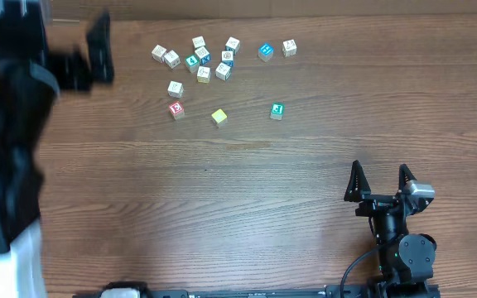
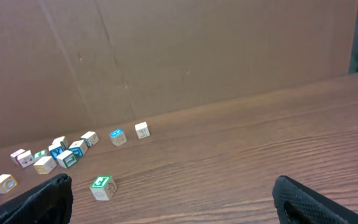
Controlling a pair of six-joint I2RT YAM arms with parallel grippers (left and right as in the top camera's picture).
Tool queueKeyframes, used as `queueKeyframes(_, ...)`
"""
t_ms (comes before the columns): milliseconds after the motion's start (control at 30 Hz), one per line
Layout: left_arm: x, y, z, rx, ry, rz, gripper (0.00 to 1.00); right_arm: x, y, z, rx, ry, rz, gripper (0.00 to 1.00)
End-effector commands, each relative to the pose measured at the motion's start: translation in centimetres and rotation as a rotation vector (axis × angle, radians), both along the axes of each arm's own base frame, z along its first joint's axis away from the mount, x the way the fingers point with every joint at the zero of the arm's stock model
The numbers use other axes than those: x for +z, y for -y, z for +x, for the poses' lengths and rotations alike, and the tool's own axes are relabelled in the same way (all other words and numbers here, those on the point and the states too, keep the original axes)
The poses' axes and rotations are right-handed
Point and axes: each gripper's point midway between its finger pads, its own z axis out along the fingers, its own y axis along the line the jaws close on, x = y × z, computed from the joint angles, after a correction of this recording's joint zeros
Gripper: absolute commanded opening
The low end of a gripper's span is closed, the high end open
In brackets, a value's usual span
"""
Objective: Form a tower
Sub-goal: 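Raise the left arm and move its gripper over the block cluster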
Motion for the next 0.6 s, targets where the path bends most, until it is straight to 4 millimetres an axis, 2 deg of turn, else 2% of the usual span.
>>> queueKeyframes(0, 0.3, 0.3, 4.9, -0.020, -0.035, 0.004, 1.00, -0.2, -0.1, 0.0, 0.005, 0.002, -0.004, 1.00)
queueKeyframes(100, -0.8, 0.6, 9.3, -0.034, -0.061, 0.001, 0.99, -0.2, -0.1, 0.0, 0.005, 0.002, -0.004, 1.00)
queueKeyframes(233, -4.2, 1.1, 14.5, -0.052, -0.111, -0.003, 1.00, -0.2, -0.1, 0.0, 0.005, 0.002, -0.004, 1.00)
queueKeyframes(500, -14.8, 3.9, 23.0, -0.146, -0.262, -0.030, 1.00, -0.2, -0.1, 0.0, 0.005, 0.002, -0.004, 1.00)
queueKeyframes(567, -18.1, 4.3, 24.5, -0.155, -0.318, -0.036, 1.00, -0.2, -0.1, 0.0, 0.005, 0.002, -0.004, 1.00)
